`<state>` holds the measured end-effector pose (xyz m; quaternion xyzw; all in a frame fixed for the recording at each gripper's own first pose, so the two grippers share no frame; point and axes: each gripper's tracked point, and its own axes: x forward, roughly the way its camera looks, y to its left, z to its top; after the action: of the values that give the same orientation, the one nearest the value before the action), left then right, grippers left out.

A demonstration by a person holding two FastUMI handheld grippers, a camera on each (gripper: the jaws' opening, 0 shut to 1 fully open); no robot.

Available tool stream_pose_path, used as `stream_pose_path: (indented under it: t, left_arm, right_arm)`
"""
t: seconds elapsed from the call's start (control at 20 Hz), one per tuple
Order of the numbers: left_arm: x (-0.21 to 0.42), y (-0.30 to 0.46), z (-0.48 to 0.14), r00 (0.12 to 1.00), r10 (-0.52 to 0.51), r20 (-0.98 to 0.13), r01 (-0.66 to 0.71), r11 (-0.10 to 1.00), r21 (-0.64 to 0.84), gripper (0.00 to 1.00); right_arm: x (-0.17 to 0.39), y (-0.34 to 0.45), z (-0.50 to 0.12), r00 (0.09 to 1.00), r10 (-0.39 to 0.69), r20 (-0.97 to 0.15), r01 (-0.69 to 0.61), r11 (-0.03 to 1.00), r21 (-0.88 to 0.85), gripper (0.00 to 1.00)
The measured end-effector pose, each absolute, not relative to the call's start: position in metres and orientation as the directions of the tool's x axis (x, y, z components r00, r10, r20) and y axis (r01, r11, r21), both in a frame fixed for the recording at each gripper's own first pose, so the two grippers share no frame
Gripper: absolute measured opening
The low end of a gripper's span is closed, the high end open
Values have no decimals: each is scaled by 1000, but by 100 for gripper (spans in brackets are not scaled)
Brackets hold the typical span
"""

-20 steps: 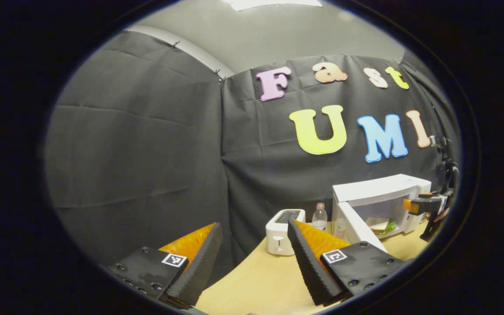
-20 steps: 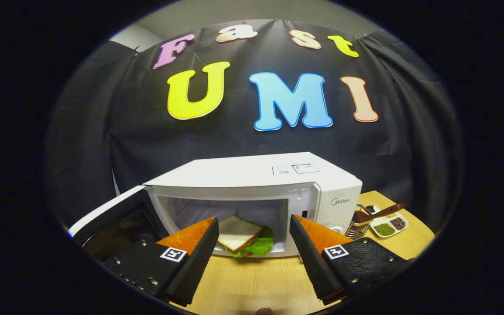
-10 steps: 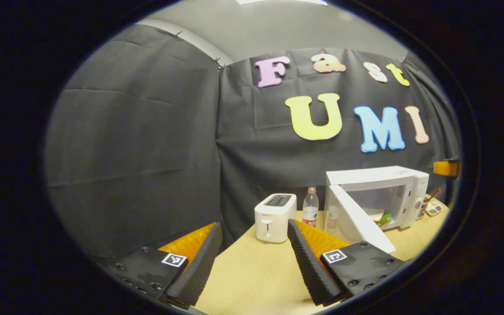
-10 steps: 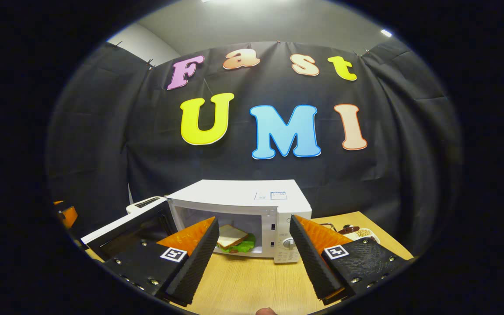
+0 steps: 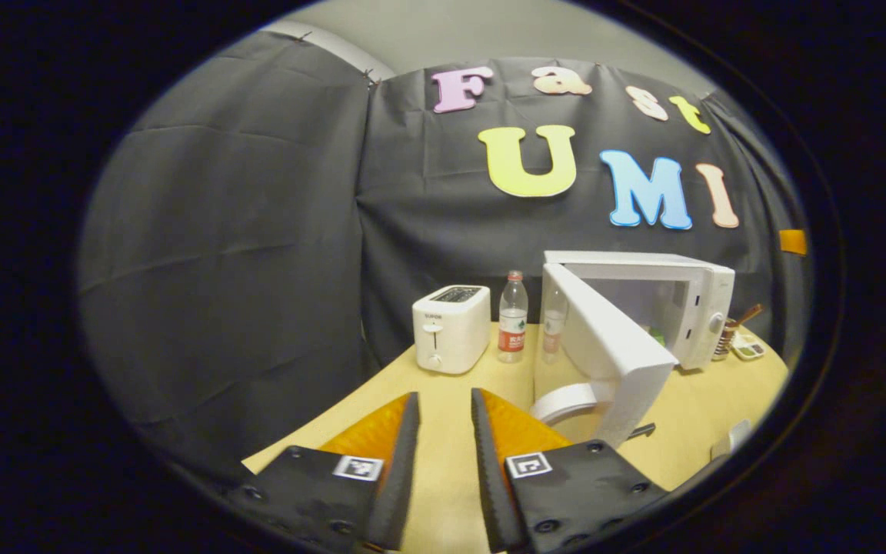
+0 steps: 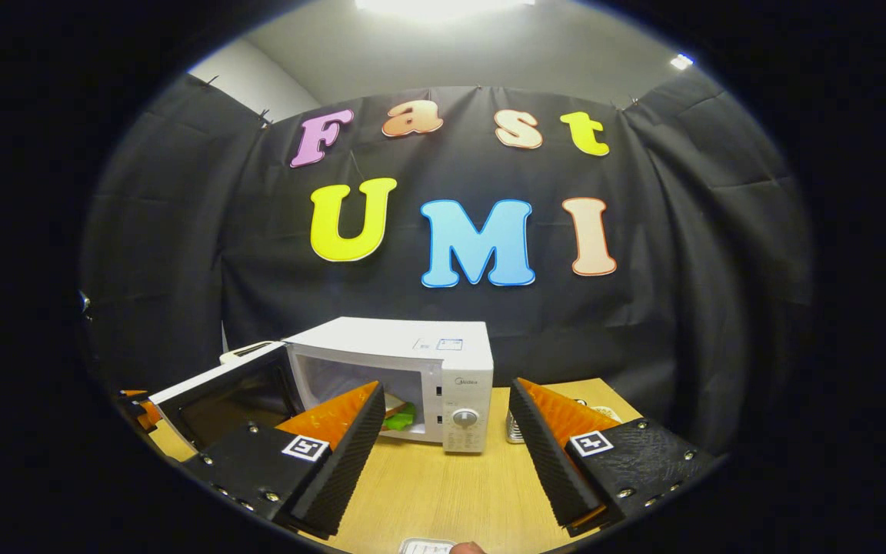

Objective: Open the microwave oven with the left hand, put the food in, and close the microwave oven.

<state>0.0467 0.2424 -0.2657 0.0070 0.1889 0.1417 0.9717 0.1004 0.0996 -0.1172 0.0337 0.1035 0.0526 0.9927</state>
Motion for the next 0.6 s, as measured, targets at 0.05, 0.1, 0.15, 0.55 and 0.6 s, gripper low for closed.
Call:
stream_pose_path:
  t: [0.05,0.1,0.15,0.55,0.6]
  left_arm:
    - [46,241,-272,884,284,-370,-274,958,80,29]
    - [46,233,-280,878,269,-396,-261,962,76,13]
    - [46,229,-280,876,258,-407,-250,965,73,13]
    - [47,194,-275,880,213,-425,-193,977,89,7]
    - [46,188,-273,881,209,-424,-187,978,94,7]
  right_arm:
    - [97,94,-117,973,108,-203,-93,992,81,98]
    - [94,90,-117,972,108,-207,-92,992,86,98]
    - [92,85,-119,972,105,-209,-88,992,89,98]
    - [74,41,-118,975,66,-214,-43,993,107,98]
    - [71,37,-116,975,68,-211,-46,993,107,98]
